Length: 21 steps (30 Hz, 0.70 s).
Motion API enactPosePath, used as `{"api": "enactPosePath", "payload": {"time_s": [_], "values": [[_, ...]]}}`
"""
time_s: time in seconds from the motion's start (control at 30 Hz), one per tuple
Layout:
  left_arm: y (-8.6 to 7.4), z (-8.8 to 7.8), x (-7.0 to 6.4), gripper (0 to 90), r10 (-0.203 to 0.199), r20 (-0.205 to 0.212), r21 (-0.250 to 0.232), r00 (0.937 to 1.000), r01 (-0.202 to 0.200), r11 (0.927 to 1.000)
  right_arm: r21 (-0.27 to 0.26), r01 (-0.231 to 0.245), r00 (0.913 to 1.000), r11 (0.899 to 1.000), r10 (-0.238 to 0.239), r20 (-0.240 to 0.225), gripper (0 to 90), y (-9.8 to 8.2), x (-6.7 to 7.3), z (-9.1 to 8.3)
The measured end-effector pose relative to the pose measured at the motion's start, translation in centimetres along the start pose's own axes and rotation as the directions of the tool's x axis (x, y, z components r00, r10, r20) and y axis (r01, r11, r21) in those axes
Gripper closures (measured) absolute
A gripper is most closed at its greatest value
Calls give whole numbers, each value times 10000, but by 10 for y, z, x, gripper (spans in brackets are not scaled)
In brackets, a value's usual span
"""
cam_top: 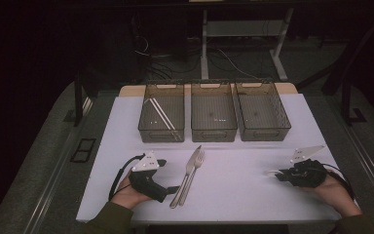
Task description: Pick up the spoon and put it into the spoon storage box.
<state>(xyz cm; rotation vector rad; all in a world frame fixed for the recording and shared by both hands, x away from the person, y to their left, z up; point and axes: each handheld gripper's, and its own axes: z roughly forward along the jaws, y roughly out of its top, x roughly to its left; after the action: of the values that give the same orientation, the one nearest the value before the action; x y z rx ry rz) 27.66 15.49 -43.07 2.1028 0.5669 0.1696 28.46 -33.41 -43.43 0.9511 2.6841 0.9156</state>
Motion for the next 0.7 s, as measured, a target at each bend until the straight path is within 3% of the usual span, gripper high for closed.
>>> {"api": "enactPosePath", "payload": {"time_s": [0.33,0.7], "values": [[-1,-1,1,0,73,69,-126,9999,-72,9999,-328,-484,9982,9983,495,333,800,7,-1,-9],[-1,0,0,0,78,68,-87,9999,-77,9999,-939,-984,9936,9907,1031,467,800,26,-3,-16]]}}
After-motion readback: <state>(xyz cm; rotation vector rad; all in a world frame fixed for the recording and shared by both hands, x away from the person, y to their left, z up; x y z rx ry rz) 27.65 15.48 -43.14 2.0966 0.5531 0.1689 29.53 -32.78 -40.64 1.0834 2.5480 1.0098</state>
